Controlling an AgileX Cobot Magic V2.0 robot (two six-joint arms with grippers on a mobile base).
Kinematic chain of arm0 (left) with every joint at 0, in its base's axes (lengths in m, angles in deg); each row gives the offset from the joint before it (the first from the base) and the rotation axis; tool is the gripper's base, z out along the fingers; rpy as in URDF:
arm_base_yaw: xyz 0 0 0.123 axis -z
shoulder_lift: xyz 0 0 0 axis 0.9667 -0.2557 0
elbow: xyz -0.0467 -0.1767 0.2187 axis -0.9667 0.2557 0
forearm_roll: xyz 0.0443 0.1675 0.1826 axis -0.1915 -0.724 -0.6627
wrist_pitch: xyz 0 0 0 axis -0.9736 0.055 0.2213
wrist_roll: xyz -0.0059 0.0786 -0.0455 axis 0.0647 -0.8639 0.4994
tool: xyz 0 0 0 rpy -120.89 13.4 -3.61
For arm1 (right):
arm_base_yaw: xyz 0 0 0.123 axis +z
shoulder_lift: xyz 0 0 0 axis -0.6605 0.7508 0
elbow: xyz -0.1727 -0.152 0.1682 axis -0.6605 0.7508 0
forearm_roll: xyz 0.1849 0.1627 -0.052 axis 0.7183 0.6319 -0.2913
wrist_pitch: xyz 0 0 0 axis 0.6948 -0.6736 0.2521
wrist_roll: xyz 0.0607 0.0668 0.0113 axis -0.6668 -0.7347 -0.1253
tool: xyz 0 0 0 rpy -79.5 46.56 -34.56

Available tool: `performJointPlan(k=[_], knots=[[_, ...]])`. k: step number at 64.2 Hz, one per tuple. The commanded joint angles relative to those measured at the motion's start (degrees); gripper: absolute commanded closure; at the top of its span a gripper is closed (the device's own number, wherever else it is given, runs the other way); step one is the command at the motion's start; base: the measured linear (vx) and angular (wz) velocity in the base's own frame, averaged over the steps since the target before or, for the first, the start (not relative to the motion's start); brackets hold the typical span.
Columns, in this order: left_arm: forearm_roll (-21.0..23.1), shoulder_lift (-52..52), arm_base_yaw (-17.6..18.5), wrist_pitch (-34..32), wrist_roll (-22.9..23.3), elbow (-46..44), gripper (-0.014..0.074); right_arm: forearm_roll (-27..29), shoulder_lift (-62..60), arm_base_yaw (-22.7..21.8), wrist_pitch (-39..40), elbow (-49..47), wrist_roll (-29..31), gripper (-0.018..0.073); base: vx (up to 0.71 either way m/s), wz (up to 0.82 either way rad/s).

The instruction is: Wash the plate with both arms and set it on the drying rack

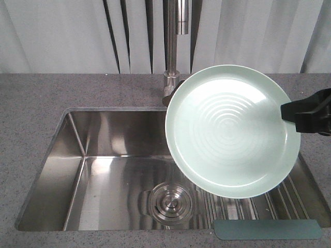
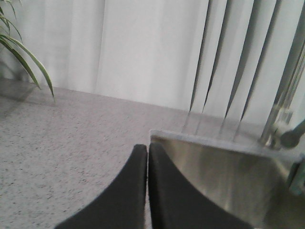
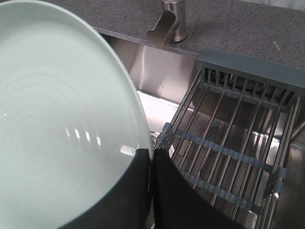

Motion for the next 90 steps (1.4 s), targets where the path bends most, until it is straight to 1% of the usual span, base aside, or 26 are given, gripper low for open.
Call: performJointPlan(k=[1,7,16,19,24,28,34,37,38,39,40,44,46,48,52,55,61,62,64,69,71,75,78,80,85,90], knots=[[3.68,0.85,-0.05,-8.44,4.52,1.03,0.0603,2.34,-0.92,-0.44,2.70,-1.60,0.32,0.0566,0.00,0.00],[7.12,0.85,-0.05,-12.07,9.24,1.03,0.0603,2.34,-0.92,-0.44,2.70,-1.60,0.32,0.0566,0.00,0.00],[13.65,0.85,-0.05,-16.67,18.94,1.03,0.0603,2.34,-0.92,-0.44,2.75,-1.60,0.32,0.0566,0.00,0.00],[15.01,0.85,-0.05,-18.20,20.27,1.03,0.0603,2.34,-0.92,-0.44,2.75,-1.60,0.32,0.0566,0.00,0.00],[17.02,0.85,-0.05,-20.34,20.73,1.03,0.0603,2.34,-0.92,-0.44,2.75,-1.60,0.32,0.0566,0.00,0.00],[19.03,0.85,-0.05,-22.13,23.67,0.85,0.0603,2.39,-0.92,-0.44,2.76,-1.60,0.32,0.0566,0.00,0.00],[19.12,0.85,-0.05,-23.54,31.44,0.78,0.0603,2.39,-0.92,-0.44,2.76,-1.60,0.32,0.0566,0.00,0.00],[17.62,0.85,-0.05,-23.59,35.80,0.78,0.0603,2.39,-0.92,-0.44,2.70,-1.60,0.08,0.0566,0.00,0.00],[16.88,0.85,-0.05,-23.59,38.31,0.76,0.0603,2.44,-0.92,-0.44,2.70,-1.60,0.08,0.0566,0.00,0.00],[15.66,0.85,-0.05,-23.71,40.26,0.64,0.0603,2.45,-0.92,-0.44,2.75,-1.60,0.08,0.0566,0.00,0.00],[14.67,0.85,-0.05,-23.80,43.32,0.44,0.0603,2.51,-0.92,-0.44,2.75,-1.60,0.08,0.0566,0.00,0.00],[8.14,0.85,-0.05,-23.90,50.40,-1.18,0.0603,2.60,-0.92,-0.44,2.95,-1.60,0.08,0.0566,0.00,0.00],[1.49,0.85,-0.05,-23.90,53.84,-2.58,0.0603,2.60,-0.92,-0.44,2.93,-1.60,0.02,0.0566,0.00,0.00],[-3.24,0.77,-0.05,-23.97,56.71,-3.88,0.0603,2.60,-0.92,-0.44,2.93,-1.60,-0.16,0.0566,0.00,0.00],[-12.00,0.30,-0.05,-24.05,61.12,-6.80,0.0603,2.54,-0.92,-0.44,2.93,-1.60,-1.04,0.0566,0.00,0.00],[-19.83,-0.74,-0.05,-24.05,65.10,-10.05,0.0603,2.29,-0.92,-0.44,3.01,-1.60,-1.81,0.0566,0.00,0.00],[-30.11,-4.57,-0.05,-24.36,72.25,-15.14,0.0603,1.90,-1.67,-0.44,4.43,-1.60,-2.86,0.0566,0.00,0.00],[-32.78,-5.34,-0.05,-24.58,73.20,-16.40,0.0603,1.90,-1.84,-0.44,4.71,-1.60,-2.92,0.0566,0.00,0.00],[-37.22,-7.46,-0.05,-25.28,75.50,-18.44,0.0603,1.95,-2.37,-0.44,5.50,-1.65,-2.92,0.0566,0.00,0.00],[-45.41,-12.89,-0.05,-27.24,80.49,-22.31,0.0603,1.68,-3.83,-0.44,7.14,-1.70,-2.92,0.0566,0.00,0.00],[-49.58,-16.23,-0.05,-28.41,83.37,-24.40,0.0603,1.02,-4.64,-0.44,7.81,-1.70,-3.23,0.0566,0.00,0.00],[-54.59,-21.51,-0.05,-31.51,87.14,-27.34,0.0603,-2.50,-6.26,-0.44,9.01,-1.70,-6.02,0.0566,0.00,0.00],[-57.97,-25.73,-0.05,-33.68,88.80,-29.49,0.0603,-5.66,-7.35,-0.44,9.45,-1.70,-9.43,0.0566,0.00,0.00],[-60.10,-28.16,-0.05,-34.84,89.24,-30.98,0.0603,-8.85,-8.10,-0.44,9.51,-1.70,-12.26,0.0566,0.00,0.00],[-62.95,-35.49,-0.05,-38.58,90.41,-34.00,0.0603,-16.28,-9.51,-0.44,9.51,-1.70,-18.19,0.0566,0.00,0.00],[-64.85,-41.95,-0.05,-41.93,90.43,-37.57,0.0603,-22.17,-10.72,-0.44,8.83,-1.70,-22.96,0.0566,0.00,0.00]])
